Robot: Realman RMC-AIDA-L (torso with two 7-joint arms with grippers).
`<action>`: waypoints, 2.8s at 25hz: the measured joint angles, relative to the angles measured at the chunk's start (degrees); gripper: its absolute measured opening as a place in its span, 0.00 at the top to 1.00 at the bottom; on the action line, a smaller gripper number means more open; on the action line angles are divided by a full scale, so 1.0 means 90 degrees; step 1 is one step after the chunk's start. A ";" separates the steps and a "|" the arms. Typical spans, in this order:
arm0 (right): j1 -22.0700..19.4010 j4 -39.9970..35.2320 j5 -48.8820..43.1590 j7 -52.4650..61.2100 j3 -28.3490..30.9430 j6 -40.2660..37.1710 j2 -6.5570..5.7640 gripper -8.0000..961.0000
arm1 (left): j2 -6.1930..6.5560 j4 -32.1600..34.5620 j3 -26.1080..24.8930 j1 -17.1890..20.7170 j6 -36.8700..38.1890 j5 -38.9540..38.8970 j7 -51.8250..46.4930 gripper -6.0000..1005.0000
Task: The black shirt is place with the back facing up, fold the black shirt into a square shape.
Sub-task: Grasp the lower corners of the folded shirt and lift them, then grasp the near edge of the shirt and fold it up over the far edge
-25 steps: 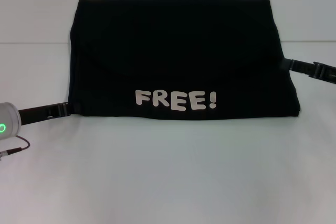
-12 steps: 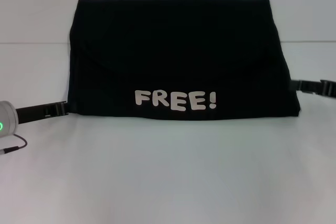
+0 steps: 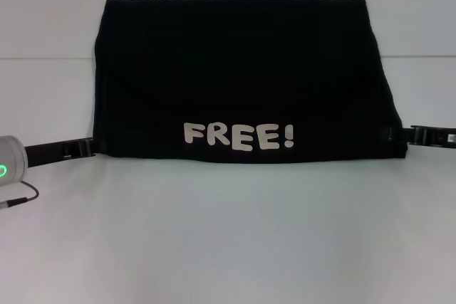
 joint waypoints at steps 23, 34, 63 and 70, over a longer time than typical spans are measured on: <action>-0.0139 -0.0061 0.0043 -0.0213 -0.0333 -0.0316 0.0101 0.84 | 0.0011 0.0060 -0.0031 0.0040 0.0099 -0.0001 -0.0029 0.93; -0.0976 -0.0259 0.0050 -0.1403 0.0579 -0.2459 -0.0271 0.95 | -0.0061 0.1508 -0.0978 0.1078 0.3363 -0.0031 -0.0451 0.92; -0.2182 -0.0648 -0.0295 -0.2884 0.1157 -0.4964 -0.0477 0.95 | 0.0022 0.1784 -0.2058 0.1696 0.6092 0.0928 -0.0109 0.90; -0.1282 -0.0610 -0.0283 -0.2798 0.1673 -0.4104 -0.0503 0.95 | 0.0633 0.0424 -0.2085 0.0273 0.4381 0.0864 -0.0502 0.90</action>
